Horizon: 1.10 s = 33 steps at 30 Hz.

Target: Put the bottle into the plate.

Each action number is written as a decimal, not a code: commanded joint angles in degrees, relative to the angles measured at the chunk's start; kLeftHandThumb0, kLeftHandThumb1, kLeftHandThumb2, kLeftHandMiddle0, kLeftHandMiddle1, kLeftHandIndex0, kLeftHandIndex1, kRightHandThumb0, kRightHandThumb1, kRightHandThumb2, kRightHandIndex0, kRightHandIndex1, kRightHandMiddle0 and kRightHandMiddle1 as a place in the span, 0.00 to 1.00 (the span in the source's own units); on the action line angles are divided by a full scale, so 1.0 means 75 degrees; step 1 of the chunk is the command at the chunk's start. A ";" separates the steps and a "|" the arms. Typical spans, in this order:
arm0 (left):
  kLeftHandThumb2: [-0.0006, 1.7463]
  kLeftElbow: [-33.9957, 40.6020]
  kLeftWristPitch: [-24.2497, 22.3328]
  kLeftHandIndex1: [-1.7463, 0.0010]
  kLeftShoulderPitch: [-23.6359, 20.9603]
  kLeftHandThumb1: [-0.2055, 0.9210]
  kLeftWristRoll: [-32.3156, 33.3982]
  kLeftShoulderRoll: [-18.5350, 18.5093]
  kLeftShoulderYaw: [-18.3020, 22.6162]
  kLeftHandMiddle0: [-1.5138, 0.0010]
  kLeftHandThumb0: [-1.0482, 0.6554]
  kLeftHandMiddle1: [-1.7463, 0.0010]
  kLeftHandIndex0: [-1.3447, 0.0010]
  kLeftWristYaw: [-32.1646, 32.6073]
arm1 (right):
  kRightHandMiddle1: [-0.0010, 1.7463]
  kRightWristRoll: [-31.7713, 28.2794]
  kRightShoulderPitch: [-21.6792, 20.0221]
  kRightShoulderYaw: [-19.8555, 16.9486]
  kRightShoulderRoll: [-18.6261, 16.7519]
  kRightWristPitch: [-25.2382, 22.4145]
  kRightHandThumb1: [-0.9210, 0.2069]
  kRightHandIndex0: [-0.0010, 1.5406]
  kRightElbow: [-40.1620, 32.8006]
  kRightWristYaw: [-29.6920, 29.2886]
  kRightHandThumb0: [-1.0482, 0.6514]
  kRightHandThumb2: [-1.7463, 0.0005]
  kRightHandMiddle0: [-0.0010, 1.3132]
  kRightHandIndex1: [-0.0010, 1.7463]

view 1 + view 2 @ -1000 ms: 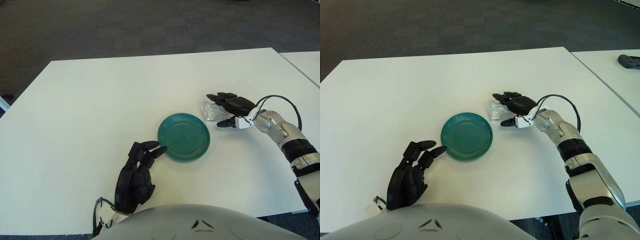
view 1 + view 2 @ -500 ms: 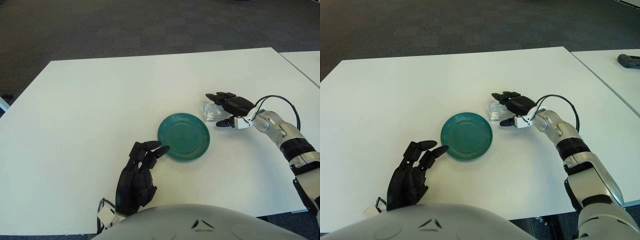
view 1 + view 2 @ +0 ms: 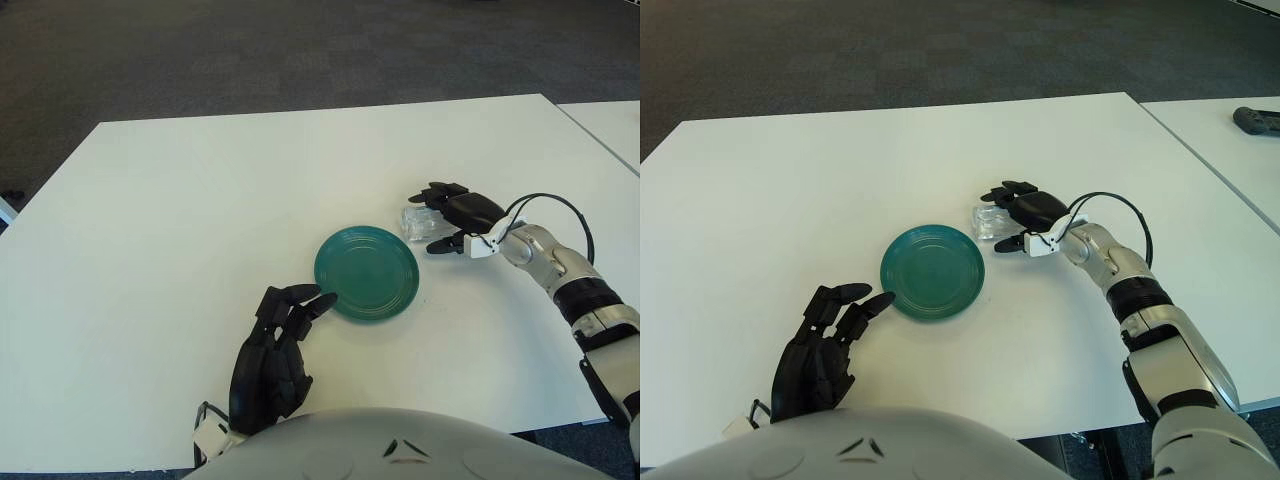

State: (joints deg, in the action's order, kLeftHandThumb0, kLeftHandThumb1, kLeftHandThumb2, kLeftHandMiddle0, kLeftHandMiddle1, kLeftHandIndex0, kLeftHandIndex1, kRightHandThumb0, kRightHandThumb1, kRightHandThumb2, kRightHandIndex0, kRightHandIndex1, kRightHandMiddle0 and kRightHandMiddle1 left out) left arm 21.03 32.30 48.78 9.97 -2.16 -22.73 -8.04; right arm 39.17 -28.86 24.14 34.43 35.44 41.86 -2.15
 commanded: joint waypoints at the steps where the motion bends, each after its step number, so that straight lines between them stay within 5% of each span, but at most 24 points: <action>1: 0.43 0.0093 0.0225 0.35 0.0509 1.00 -0.0087 -0.0060 -0.0016 0.64 0.05 0.63 0.81 0.0132 | 0.97 0.0045 -0.0060 0.0000 -0.0243 0.0331 0.00 0.39 0.0425 -0.0614 0.11 0.88 0.27 0.86; 5: 0.42 0.0097 0.0310 0.35 0.0650 1.00 0.0030 -0.0102 -0.0052 0.63 0.05 0.63 0.81 0.0149 | 0.99 0.0309 -0.0198 0.0109 -0.0359 0.0744 0.00 0.54 0.0871 -0.1575 0.15 0.90 0.49 0.97; 11: 0.42 0.0074 0.0410 0.35 0.0740 1.00 -0.0048 -0.0060 -0.0037 0.61 0.06 0.62 0.80 0.0272 | 1.00 0.0563 -0.0346 0.0258 -0.0454 0.0967 0.03 0.64 0.1267 -0.2298 0.24 0.90 0.62 1.00; 17: 0.43 0.0033 0.0419 0.35 0.0758 1.00 0.0034 -0.0092 -0.0026 0.60 0.05 0.61 0.79 0.0315 | 1.00 0.0462 -0.0371 0.0266 -0.0553 0.1001 0.36 0.72 0.1411 -0.2404 0.38 0.51 0.71 1.00; 33: 0.46 -0.0170 0.0558 0.35 0.0634 1.00 0.0132 -0.0142 0.0095 0.59 0.04 0.60 0.79 0.0241 | 1.00 0.0294 -0.0297 0.0155 -0.0621 0.0864 0.54 0.81 0.1138 -0.2391 0.49 0.27 0.79 1.00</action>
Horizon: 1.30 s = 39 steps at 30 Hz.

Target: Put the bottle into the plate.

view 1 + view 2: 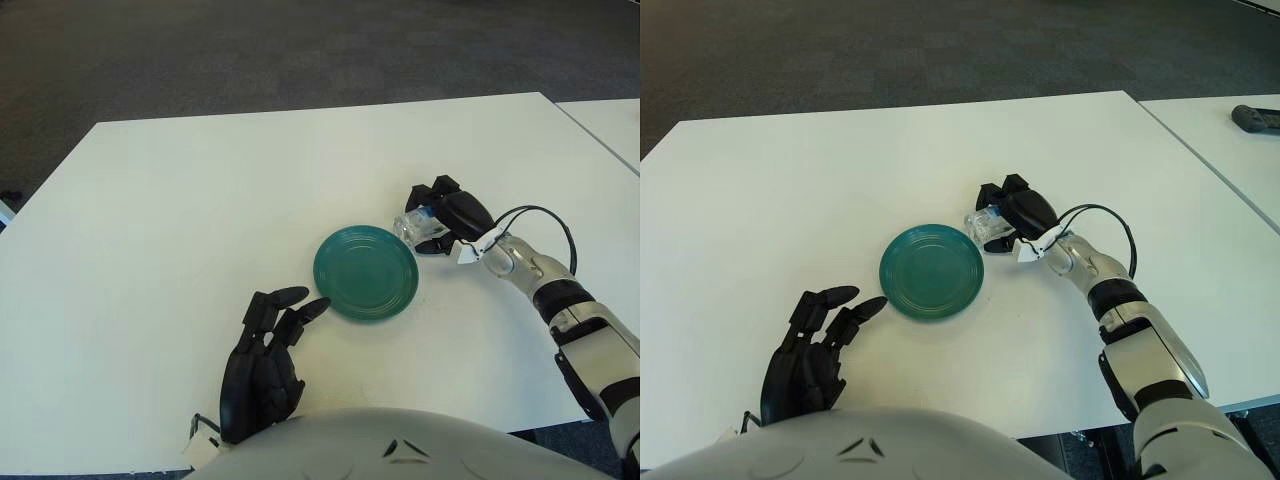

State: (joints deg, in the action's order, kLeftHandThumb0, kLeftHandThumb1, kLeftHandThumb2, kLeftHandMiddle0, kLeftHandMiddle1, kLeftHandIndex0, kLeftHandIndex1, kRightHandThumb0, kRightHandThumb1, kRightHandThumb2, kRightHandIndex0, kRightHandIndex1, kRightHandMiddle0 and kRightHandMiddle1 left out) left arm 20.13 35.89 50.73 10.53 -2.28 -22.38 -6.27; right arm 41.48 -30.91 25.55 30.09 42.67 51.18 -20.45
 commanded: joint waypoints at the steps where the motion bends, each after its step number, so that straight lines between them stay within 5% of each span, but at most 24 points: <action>1: 0.46 -0.0073 0.0084 0.35 0.0357 1.00 0.0082 -0.0132 0.0057 0.59 0.04 0.60 0.79 -0.0009 | 1.00 -0.0013 -0.0020 -0.0036 -0.0054 -0.0121 0.55 0.82 -0.0112 0.0043 0.49 0.26 0.80 1.00; 18: 0.46 -0.0280 0.0029 0.35 0.0146 1.00 -0.0093 0.0012 0.0240 0.57 0.03 0.60 0.77 0.0078 | 1.00 -0.0145 -0.0128 -0.0226 -0.0050 -0.0050 0.60 0.85 -0.0100 -0.0082 0.51 0.20 0.83 1.00; 39: 0.43 -0.0568 -0.0062 0.36 -0.0254 1.00 0.0282 0.0005 0.0206 0.61 0.06 0.62 0.79 -0.0157 | 1.00 -0.0913 -0.0536 -0.1087 0.0238 -0.0029 0.64 0.84 -0.0629 0.0966 0.51 0.16 0.86 1.00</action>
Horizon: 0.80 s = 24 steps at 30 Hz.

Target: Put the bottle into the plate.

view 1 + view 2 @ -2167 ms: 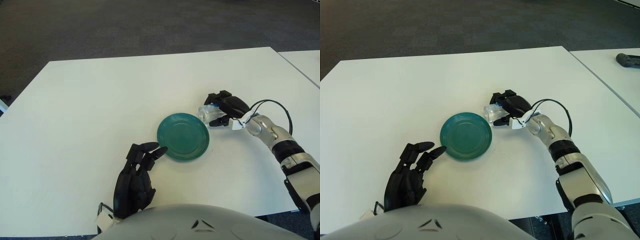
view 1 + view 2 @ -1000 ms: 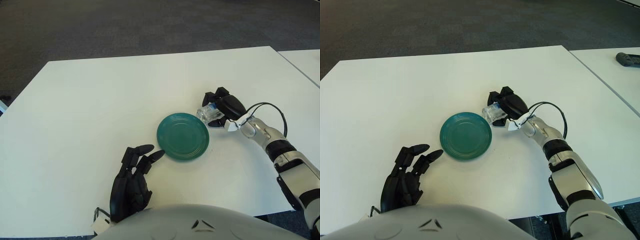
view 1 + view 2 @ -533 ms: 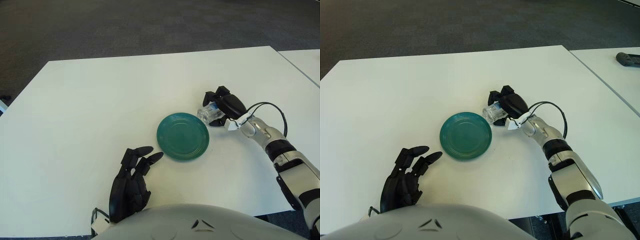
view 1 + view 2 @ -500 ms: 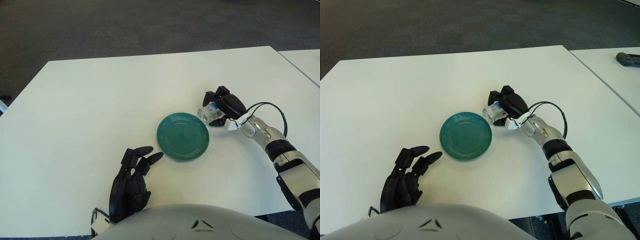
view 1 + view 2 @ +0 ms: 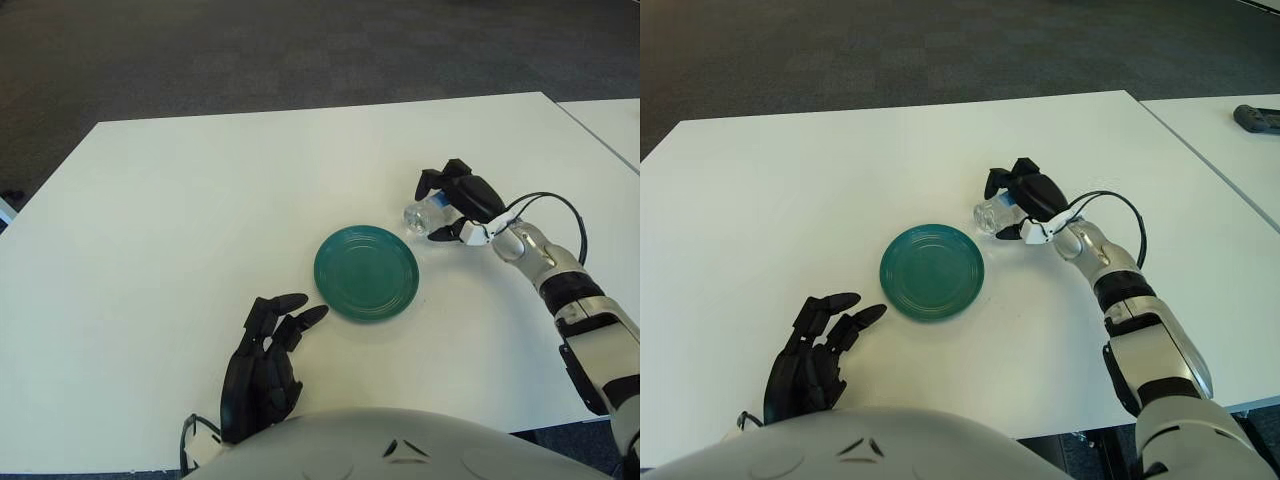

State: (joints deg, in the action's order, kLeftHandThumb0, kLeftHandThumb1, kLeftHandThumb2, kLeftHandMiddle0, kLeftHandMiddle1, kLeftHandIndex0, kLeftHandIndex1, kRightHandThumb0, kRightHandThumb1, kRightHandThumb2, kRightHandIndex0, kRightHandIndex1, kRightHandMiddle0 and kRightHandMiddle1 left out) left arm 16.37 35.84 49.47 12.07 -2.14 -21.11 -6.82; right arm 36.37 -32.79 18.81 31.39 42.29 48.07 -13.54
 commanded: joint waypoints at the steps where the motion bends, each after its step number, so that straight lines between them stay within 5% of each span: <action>1: 0.43 -0.0076 -0.0064 0.36 -0.0103 1.00 0.0100 -0.0020 0.0038 0.61 0.06 0.62 0.79 -0.0099 | 1.00 -0.0242 -0.0287 -0.0222 0.0067 0.0019 0.64 0.84 -0.0245 0.0044 0.51 0.16 0.86 1.00; 24: 0.44 -0.0168 -0.0104 0.36 -0.0296 1.00 0.0280 -0.0011 0.0011 0.62 0.07 0.62 0.80 -0.0309 | 1.00 -0.0530 0.0414 -0.0625 0.0096 0.0063 0.67 0.84 -0.1716 0.0652 0.53 0.14 0.86 1.00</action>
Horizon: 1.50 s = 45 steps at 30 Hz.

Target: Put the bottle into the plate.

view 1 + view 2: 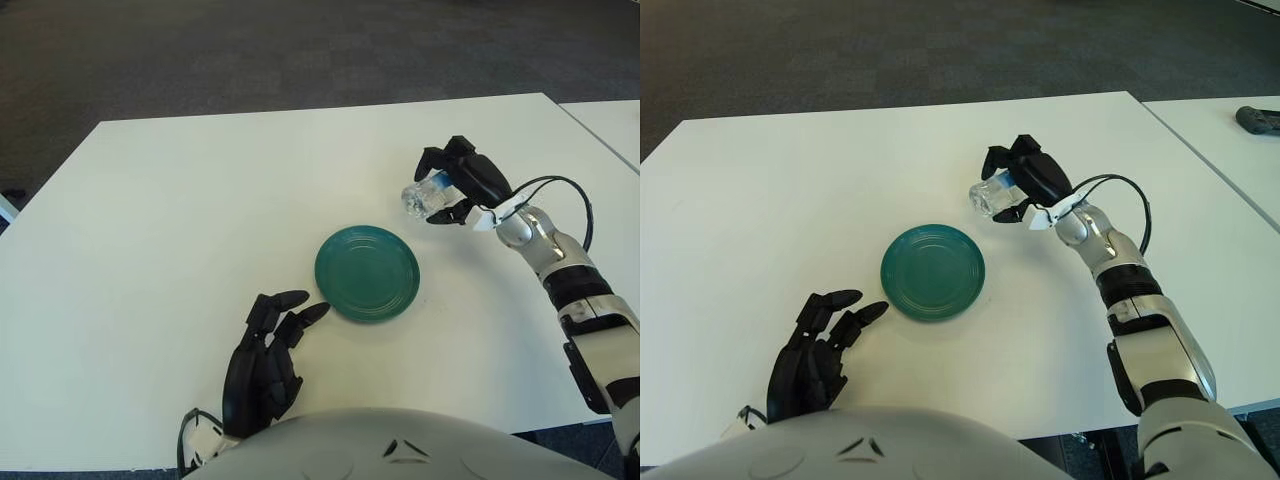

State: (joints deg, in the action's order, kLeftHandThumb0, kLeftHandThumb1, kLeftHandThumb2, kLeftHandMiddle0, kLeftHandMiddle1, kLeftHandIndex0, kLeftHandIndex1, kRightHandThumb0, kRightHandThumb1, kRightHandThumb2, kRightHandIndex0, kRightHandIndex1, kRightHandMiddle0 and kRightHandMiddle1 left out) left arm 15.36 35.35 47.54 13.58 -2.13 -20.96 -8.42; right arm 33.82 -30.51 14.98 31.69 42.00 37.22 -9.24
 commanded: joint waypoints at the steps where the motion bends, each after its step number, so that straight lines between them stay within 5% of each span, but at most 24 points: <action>1: 0.44 -0.0023 -0.0063 0.36 -0.0044 1.00 0.0093 -0.0016 -0.0013 0.62 0.07 0.62 0.80 -0.0105 | 1.00 -0.0185 0.0188 -0.0106 0.0051 0.0119 0.67 0.84 -0.0387 0.0101 0.53 0.14 0.86 1.00; 13: 0.45 0.0097 -0.0563 0.35 -0.0325 1.00 -0.0071 0.0256 0.0022 0.61 0.08 0.60 0.82 0.0167 | 1.00 0.0556 0.1177 0.0102 -0.0075 0.0094 0.65 0.85 -0.2317 0.0068 0.50 0.15 0.85 1.00; 45: 0.45 0.0191 -0.1395 0.31 -0.0874 1.00 -0.1485 0.1014 -0.0072 0.60 0.08 0.48 0.79 0.1314 | 1.00 0.0985 0.1073 0.0717 -0.0592 0.1014 0.60 0.84 -0.2330 0.0093 0.43 0.18 0.82 1.00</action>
State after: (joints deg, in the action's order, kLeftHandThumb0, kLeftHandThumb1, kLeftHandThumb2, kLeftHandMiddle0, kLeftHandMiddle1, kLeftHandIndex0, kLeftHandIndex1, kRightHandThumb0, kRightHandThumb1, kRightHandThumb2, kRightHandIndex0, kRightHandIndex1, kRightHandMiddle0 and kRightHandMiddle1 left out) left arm 15.78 25.88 41.26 3.46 4.24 -20.31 0.50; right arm 40.72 -21.48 20.18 28.01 48.61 21.15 -7.55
